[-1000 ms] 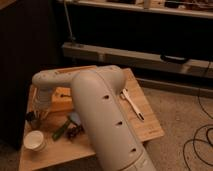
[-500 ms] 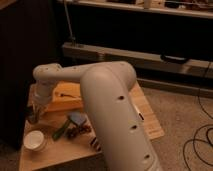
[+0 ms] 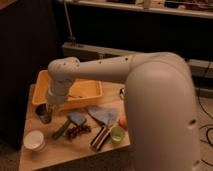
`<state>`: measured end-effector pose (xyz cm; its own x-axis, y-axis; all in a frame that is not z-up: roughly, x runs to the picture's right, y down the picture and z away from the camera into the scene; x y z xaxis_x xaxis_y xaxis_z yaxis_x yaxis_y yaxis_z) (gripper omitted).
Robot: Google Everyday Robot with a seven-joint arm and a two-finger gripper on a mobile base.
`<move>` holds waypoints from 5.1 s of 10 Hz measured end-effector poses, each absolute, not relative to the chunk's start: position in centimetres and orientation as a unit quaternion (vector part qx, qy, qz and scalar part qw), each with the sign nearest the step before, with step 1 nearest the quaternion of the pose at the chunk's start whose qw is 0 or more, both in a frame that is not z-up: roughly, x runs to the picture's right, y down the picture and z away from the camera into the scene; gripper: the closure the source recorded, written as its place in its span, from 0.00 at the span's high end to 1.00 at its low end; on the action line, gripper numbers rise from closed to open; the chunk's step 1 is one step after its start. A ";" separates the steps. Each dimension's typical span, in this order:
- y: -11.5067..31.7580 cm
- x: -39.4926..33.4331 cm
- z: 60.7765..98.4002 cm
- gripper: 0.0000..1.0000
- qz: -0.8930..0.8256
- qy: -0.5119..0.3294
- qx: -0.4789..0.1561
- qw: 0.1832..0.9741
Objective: Stack cups into tray
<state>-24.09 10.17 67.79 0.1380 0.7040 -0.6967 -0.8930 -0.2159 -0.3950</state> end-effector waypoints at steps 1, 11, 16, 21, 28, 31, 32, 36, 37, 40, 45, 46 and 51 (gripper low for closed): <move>10.6 -22.2 67.1 0.00 0.658 0.115 -0.425 0.611; 13.8 -7.6 62.4 0.00 0.771 0.154 -0.340 0.516; 13.9 -7.7 62.5 0.00 0.770 0.154 -0.341 0.516; 11.8 -5.4 63.7 0.00 0.780 0.169 -0.341 0.497; 7.7 5.3 66.1 0.00 0.789 0.176 -0.388 0.444; 10.9 7.0 64.8 0.00 0.797 0.200 -0.379 0.426; 12.2 8.1 65.0 0.00 0.799 0.215 -0.381 0.413; 16.7 10.7 65.8 0.00 0.788 0.275 -0.406 0.374; 17.0 11.0 65.1 0.00 0.785 0.281 -0.408 0.372; 17.6 11.8 63.8 0.00 0.789 0.280 -0.408 0.364; 18.8 10.1 66.6 0.00 0.790 0.283 -0.407 0.360; 18.8 10.0 67.0 0.00 0.793 0.284 -0.403 0.359; 18.8 11.0 68.5 0.00 0.810 0.296 -0.372 0.344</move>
